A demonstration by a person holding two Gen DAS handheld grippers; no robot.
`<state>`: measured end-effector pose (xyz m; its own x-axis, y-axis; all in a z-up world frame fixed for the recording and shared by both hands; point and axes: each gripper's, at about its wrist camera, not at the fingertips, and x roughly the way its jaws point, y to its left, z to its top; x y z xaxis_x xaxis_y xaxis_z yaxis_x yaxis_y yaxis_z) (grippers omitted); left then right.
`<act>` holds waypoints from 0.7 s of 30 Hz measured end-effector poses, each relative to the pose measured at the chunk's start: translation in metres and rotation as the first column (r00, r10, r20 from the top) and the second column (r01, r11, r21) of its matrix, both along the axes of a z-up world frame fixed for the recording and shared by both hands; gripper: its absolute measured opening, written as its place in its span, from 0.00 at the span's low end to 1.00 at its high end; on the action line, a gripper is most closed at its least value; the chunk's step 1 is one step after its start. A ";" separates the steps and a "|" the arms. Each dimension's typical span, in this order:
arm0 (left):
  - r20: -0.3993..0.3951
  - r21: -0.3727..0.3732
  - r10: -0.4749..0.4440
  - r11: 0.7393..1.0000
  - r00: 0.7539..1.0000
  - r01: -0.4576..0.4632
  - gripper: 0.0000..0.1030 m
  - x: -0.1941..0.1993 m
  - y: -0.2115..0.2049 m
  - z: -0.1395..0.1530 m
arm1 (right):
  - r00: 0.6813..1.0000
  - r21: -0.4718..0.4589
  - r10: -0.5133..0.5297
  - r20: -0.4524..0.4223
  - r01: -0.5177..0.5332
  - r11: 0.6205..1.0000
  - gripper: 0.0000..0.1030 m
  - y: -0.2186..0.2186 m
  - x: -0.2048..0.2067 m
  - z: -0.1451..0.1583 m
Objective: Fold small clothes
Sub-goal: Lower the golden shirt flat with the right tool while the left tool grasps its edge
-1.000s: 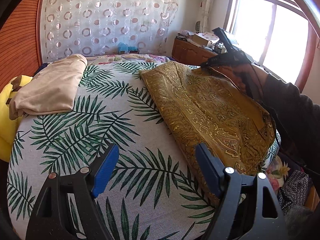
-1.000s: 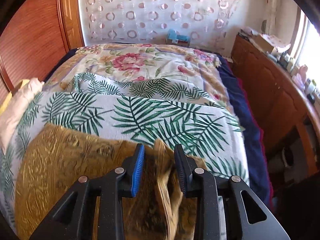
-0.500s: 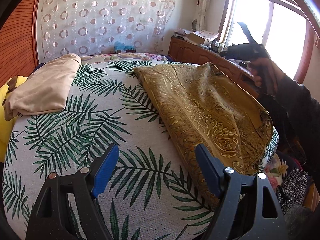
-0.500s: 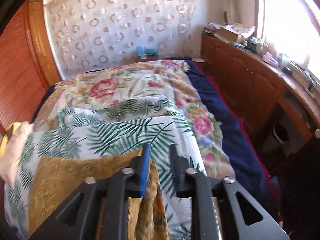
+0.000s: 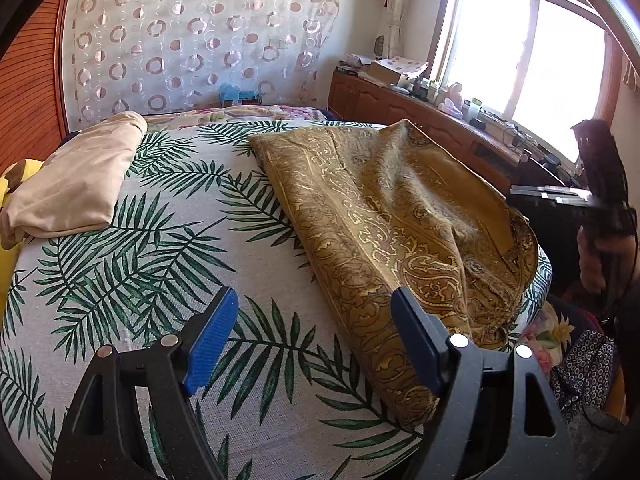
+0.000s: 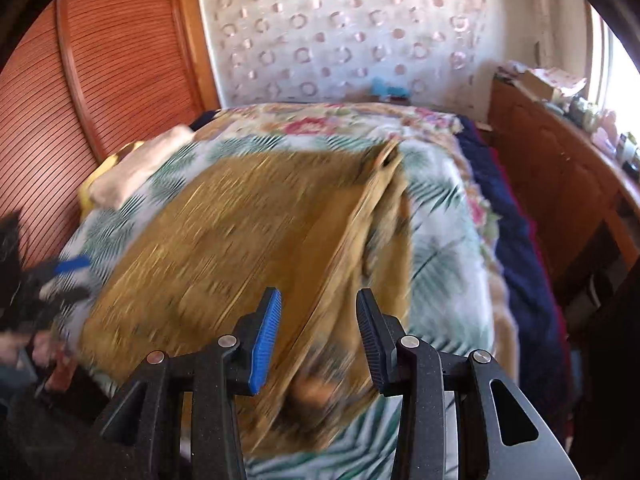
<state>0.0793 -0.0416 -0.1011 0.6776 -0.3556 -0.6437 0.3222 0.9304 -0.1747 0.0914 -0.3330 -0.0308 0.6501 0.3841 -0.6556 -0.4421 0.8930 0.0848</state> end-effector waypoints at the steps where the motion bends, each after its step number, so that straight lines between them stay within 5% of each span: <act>1: 0.001 0.000 -0.003 1.000 1.000 0.003 0.77 0.000 0.000 0.000 | 1.000 -0.002 0.004 -0.006 -0.004 1.000 0.39 -0.001 -0.007 -0.005; 7: -0.001 0.009 -0.005 1.000 1.000 0.005 0.77 -0.001 -0.003 0.000 | 1.000 -0.059 0.015 0.020 -0.014 0.998 0.37 0.000 -0.031 -0.016; 10: -0.006 0.013 -0.008 1.000 1.000 0.008 0.77 -0.001 -0.006 -0.001 | 1.000 -0.061 0.022 0.014 -0.021 0.998 0.09 0.000 -0.036 -0.016; 11: -0.006 0.012 -0.010 1.000 1.000 0.010 0.77 -0.001 -0.006 -0.001 | 0.999 -0.055 0.029 0.020 -0.028 0.998 0.07 -0.001 -0.039 -0.015; 16: -0.006 0.005 -0.013 1.000 1.000 0.013 0.77 -0.003 -0.006 0.000 | 0.996 0.037 -0.035 0.078 0.032 0.999 0.06 -0.021 -0.050 0.007; 21: -0.021 0.002 -0.034 0.999 0.999 0.034 0.77 -0.007 -0.010 -0.005 | 0.998 0.035 -0.059 0.019 0.059 0.998 0.06 -0.026 -0.055 -0.015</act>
<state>0.0726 -0.0512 -0.1057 0.6513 -0.3765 -0.6588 0.3502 0.9194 -0.1793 0.0368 -0.3594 -0.0459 0.6850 0.3669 -0.6295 -0.3904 0.9143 0.1080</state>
